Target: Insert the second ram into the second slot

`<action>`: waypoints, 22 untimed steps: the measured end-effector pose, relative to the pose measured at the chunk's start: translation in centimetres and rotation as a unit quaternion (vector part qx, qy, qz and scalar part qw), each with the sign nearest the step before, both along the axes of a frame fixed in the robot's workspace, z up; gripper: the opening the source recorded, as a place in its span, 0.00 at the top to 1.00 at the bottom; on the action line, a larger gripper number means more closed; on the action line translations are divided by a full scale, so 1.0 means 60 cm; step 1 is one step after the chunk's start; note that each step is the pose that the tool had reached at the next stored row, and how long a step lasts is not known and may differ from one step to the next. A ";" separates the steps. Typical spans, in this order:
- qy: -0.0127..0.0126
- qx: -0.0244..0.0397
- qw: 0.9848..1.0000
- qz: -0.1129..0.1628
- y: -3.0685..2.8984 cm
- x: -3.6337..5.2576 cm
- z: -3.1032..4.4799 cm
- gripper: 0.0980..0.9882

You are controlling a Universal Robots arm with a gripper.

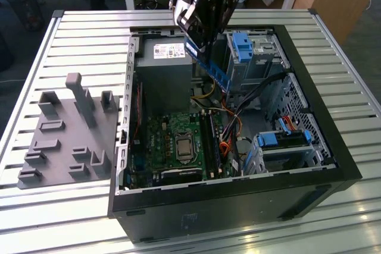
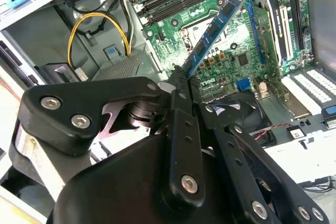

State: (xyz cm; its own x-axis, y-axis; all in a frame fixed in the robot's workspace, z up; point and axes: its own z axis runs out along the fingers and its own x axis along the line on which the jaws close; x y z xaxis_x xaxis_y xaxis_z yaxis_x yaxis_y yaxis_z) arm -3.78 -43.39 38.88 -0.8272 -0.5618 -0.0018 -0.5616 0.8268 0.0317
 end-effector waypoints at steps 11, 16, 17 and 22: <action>0.000 0.000 1.000 -0.030 0.0000 0.000 0.000 0.96; 0.000 0.000 0.999 -0.045 0.0000 0.000 0.000 0.96; 0.000 0.000 0.999 -0.047 0.0000 0.000 0.000 0.96; 0.000 0.000 0.998 -0.060 0.0000 0.000 0.000 0.96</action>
State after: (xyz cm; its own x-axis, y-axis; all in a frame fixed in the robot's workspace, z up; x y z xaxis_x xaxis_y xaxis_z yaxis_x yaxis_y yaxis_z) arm -3.78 -43.40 38.88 -0.8886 -0.4587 -0.0017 -0.4585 0.8881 0.0316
